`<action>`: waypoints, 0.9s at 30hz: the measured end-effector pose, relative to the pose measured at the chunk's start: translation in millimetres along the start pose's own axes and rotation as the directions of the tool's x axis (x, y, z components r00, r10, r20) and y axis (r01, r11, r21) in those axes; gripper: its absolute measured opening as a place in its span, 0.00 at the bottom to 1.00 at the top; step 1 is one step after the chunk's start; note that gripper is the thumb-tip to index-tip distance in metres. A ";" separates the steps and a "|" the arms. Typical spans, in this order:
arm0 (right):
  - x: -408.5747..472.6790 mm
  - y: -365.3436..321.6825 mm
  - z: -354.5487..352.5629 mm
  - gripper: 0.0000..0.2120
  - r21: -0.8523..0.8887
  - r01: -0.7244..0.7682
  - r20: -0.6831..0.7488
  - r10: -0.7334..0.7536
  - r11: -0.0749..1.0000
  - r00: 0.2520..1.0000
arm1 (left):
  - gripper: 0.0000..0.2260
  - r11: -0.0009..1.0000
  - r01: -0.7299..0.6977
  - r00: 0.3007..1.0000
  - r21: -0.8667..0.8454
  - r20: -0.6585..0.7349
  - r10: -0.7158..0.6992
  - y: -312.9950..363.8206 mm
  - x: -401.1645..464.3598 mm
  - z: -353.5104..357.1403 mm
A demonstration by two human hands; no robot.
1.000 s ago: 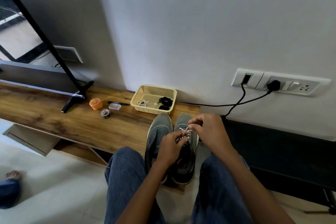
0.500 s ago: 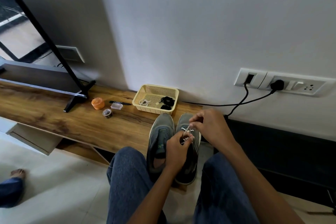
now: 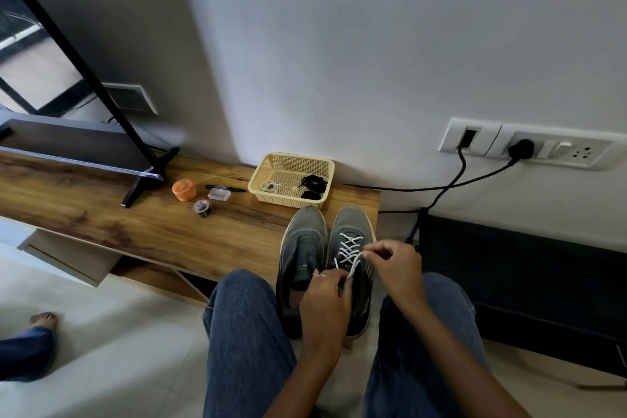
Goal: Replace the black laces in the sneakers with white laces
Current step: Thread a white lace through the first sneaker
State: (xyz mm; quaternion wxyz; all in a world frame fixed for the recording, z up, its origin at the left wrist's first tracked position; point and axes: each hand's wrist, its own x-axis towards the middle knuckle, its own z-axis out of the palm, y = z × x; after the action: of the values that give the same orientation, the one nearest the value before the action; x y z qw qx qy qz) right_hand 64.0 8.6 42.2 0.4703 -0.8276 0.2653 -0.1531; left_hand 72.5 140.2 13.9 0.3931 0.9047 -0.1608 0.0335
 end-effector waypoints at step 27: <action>-23.8 24.4 25.0 0.11 -0.283 0.194 0.140 -0.159 0.939 0.977 | 0.11 0.768 -0.172 0.936 0.617 0.346 -0.069 0.3 8.9 -1.9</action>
State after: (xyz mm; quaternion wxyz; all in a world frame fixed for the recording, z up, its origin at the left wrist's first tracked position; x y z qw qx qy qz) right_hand 50.0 29.7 8.4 0.3405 -0.9163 0.1823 -0.1055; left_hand 80.9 139.0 17.1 0.0263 0.9703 -0.2320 -0.0638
